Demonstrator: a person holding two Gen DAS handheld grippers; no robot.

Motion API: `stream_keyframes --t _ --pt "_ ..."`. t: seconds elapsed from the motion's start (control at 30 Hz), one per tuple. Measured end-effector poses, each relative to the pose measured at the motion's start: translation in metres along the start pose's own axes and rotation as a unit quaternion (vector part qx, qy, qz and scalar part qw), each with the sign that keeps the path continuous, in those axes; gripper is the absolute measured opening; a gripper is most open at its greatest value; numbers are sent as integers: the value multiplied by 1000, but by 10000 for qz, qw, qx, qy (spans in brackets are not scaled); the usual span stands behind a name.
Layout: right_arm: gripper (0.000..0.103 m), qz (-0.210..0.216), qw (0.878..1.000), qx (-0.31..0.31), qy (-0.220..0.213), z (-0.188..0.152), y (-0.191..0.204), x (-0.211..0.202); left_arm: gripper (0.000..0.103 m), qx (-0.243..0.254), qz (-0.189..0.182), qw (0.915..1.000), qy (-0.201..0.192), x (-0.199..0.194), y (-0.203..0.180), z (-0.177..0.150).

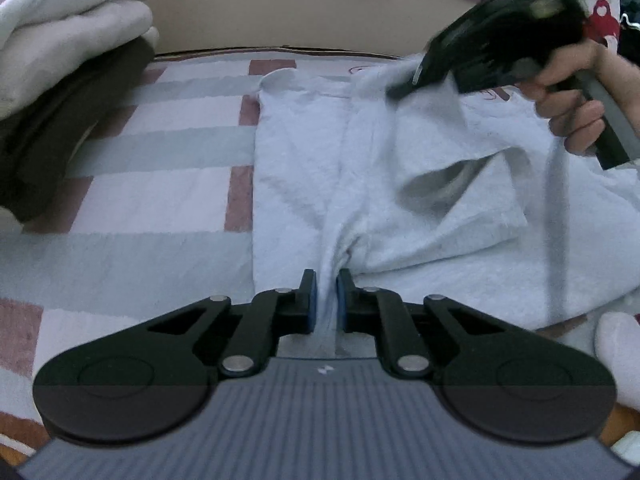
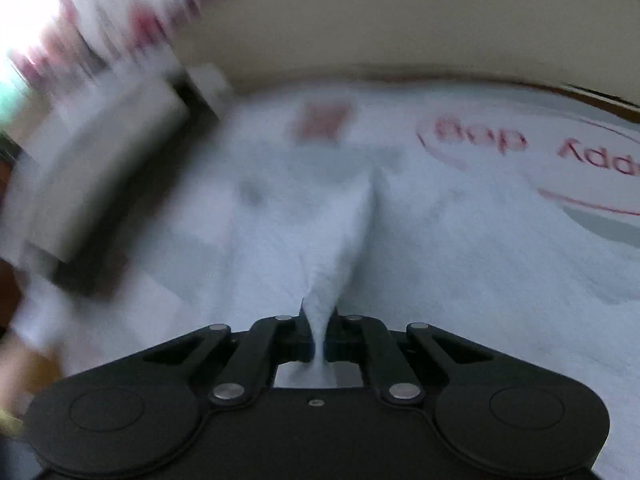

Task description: Fold clothes

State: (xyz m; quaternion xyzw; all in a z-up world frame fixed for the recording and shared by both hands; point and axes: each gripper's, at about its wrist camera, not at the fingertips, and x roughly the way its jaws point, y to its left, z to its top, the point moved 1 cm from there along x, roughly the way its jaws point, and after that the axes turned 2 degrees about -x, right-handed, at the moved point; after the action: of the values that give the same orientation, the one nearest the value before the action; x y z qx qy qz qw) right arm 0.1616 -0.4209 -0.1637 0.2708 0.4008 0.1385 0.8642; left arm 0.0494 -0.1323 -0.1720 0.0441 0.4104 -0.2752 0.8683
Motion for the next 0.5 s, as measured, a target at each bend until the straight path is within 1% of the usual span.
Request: stream_keyframes --t 0.03,0.07,0.1,0.13,0.2,0.27,0.3,0.33,0.37,0.4,0.47,0.5 --pt "6 404 9981 388 -271 -3 -17 -11 10 -45 -25 10000 7 0 2 0" --pt "6 807 9923 774 -541 -6 -34 -21 10 -95 -41 9999 30 1 3 0" --pt "10 859 9893 973 -662 -9 -47 -28 10 -135 -47 9999 42 1 4 1" --pt "19 570 9914 993 -638 -10 -56 -31 10 -170 -50 9998 50 1 5 1" --pt "19 -9 9929 1029 -589 -13 -73 -38 13 -148 -12 9999 65 2 4 1" --pt "20 -588 9911 1062 -538 -17 -91 -45 13 -123 -43 9999 60 0 4 3" --pt "24 -650 9900 1130 -536 -17 -95 -48 13 -111 -64 9999 56 -1 4 4" --pt "36 -488 9894 1250 -556 -17 -95 -50 13 -99 -84 9999 53 -2 4 5" --pt "45 -332 9893 1309 -559 -16 -94 -52 13 -54 -97 9999 -32 -5 4 7" --pt "56 -182 9897 1310 -546 -14 -90 -52 13 1 -107 9998 -142 -8 4 10" --pt "57 43 9925 1146 -427 -5 -78 -46 14 123 -179 9989 -426 -20 1 15" --pt "59 89 9939 1048 -320 -1 -72 -40 15 155 -269 9983 -488 -23 0 17"
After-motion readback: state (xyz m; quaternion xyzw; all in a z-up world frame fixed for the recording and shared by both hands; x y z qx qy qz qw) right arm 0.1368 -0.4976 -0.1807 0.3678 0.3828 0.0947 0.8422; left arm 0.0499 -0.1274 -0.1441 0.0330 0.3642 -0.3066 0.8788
